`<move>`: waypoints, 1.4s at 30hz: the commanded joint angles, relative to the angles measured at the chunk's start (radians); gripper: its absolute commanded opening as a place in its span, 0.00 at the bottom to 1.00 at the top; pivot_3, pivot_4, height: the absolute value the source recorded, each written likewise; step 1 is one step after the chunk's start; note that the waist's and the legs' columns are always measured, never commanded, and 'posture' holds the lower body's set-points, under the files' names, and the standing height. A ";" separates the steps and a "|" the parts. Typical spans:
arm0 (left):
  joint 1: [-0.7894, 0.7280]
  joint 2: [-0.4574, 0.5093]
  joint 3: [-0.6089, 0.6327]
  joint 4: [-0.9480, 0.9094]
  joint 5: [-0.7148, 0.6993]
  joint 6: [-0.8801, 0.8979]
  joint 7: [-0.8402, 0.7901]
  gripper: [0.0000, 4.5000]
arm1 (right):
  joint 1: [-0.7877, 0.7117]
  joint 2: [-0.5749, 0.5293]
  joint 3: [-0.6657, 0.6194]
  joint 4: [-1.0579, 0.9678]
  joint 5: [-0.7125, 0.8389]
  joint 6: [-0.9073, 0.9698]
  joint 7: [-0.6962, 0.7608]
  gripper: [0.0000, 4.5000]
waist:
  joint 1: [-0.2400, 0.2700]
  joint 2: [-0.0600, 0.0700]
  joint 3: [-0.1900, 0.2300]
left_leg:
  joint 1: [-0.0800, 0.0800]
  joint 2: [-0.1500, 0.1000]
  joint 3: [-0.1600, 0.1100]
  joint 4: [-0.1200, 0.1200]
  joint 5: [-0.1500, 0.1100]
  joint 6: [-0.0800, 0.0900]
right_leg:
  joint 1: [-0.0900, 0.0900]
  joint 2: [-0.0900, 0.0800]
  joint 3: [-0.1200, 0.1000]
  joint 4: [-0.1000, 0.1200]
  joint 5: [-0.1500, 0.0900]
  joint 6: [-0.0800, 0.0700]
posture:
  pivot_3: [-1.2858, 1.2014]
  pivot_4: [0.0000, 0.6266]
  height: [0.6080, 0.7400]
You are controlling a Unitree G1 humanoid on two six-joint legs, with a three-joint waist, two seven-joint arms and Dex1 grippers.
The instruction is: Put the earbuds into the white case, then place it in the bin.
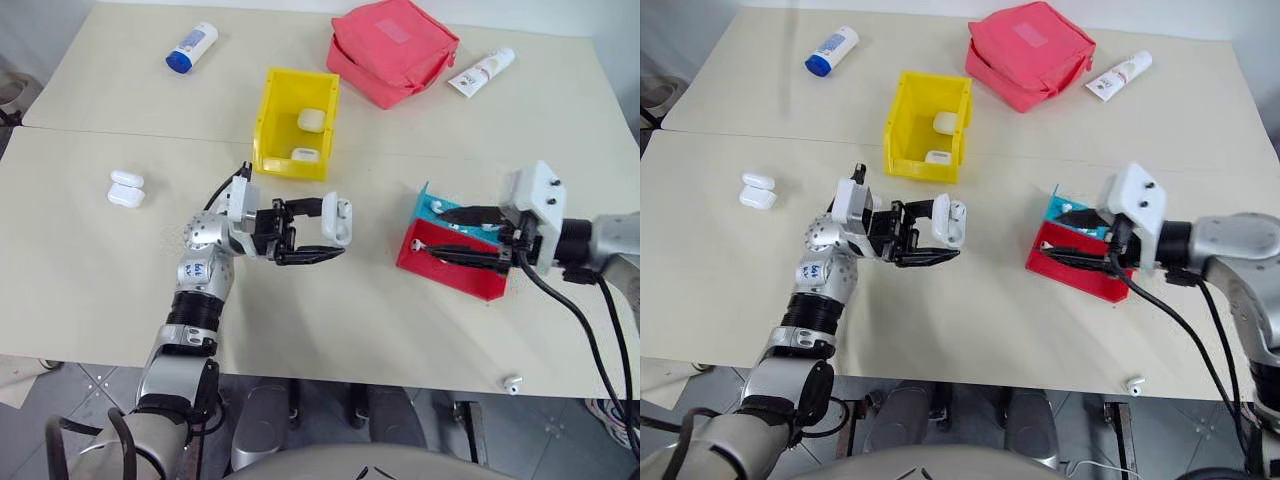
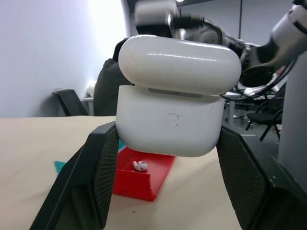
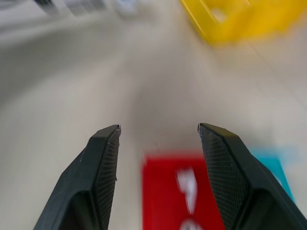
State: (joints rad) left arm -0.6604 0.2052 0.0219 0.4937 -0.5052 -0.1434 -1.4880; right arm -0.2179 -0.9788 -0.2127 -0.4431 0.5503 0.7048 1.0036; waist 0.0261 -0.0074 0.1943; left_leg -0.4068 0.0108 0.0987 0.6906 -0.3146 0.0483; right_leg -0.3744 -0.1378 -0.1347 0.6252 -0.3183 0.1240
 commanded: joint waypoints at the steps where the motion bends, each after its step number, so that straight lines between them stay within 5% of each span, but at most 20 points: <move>1: -0.024 -0.004 0.013 0.001 -0.007 -0.001 0.015 0.61 | 0.172 -0.015 -0.218 -0.092 -0.016 0.038 -0.037 0.60 | 0.003 0.000 0.000 | 0.000 0.000 0.000 0.000 0.000 0.000 | 0.000 0.000 0.000 0.000 0.000 0.000 | 0.52 0.24 1.00; 9: -0.055 -0.028 0.010 0.017 -0.010 0.011 0.033 0.61 | 0.510 0.097 -0.576 -0.208 -0.019 0.073 -0.094 0.60 | -0.001 0.000 0.000 | 0.001 0.000 0.000 -0.001 0.000 0.000 | 0.001 0.001 0.001 -0.001 0.000 0.001 | 0.52 0.24 1.00; 17: -0.074 -0.038 0.011 0.019 -0.011 0.019 0.028 0.61 | 0.506 0.129 -0.578 -0.265 0.016 0.119 -0.196 0.60 | -0.003 0.000 0.000 | 0.002 0.001 0.001 -0.001 0.000 0.000 | 0.001 0.002 0.003 -0.001 0.000 0.001 | 0.52 0.24 1.00; 23: -0.044 -0.033 0.015 -0.030 -0.015 0.020 0.045 0.61 | 0.252 0.012 -0.349 -0.173 0.005 0.235 -0.301 0.60 | -0.005 0.000 0.000 | 0.002 0.001 0.001 -0.001 0.000 0.000 | 0.000 0.001 0.003 -0.001 0.000 0.000 | 0.52 0.24 1.00; 30: 0.025 -0.034 0.007 -0.127 -0.016 0.018 0.083 0.61 | -0.255 -0.055 0.114 0.122 -0.117 0.359 -0.348 0.99 | -0.015 0.001 0.000 | 0.001 0.000 0.001 -0.001 0.001 0.000 | -0.001 -0.002 0.002 0.000 0.000 0.000 | 0.52 0.24 1.00; 33: 0.059 -0.026 0.002 -0.171 -0.018 0.027 0.096 0.61 | -0.461 0.008 0.267 0.261 -0.162 0.414 -0.348 0.99 | -0.021 0.001 0.001 | 0.001 0.000 0.000 -0.001 0.001 0.000 | -0.001 -0.001 0.002 0.000 0.000 0.000 | 0.52 0.24 1.00; 39: 0.089 -0.017 -0.004 -0.220 -0.016 0.038 0.124 0.61 | -0.627 0.073 0.433 0.410 -0.232 0.439 -0.315 0.99 | -0.024 0.001 0.001 | 0.000 -0.001 0.000 -0.002 0.001 0.000 | -0.001 -0.002 -0.001 0.000 0.000 0.000 | 0.52 0.24 1.00; 42: 0.113 -0.008 -0.003 -0.257 -0.018 0.048 0.146 0.61 | -0.699 0.112 0.502 0.486 -0.272 0.448 -0.310 0.85 | -0.028 0.001 0.001 | 0.000 -0.002 0.000 -0.003 0.001 0.000 | -0.001 -0.002 0.000 0.000 0.000 0.000 | 0.52 0.24 1.00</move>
State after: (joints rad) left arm -0.5532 0.1959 0.0199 0.2844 -0.5071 -0.0980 -1.3533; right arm -0.8774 -0.8680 0.2831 0.0275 0.3109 1.1546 0.6865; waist -0.0022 -0.0061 0.1949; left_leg -0.4070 0.0092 0.0993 0.6877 -0.3134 0.0484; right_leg -0.3757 -0.1402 -0.1352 0.6249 -0.3184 0.1238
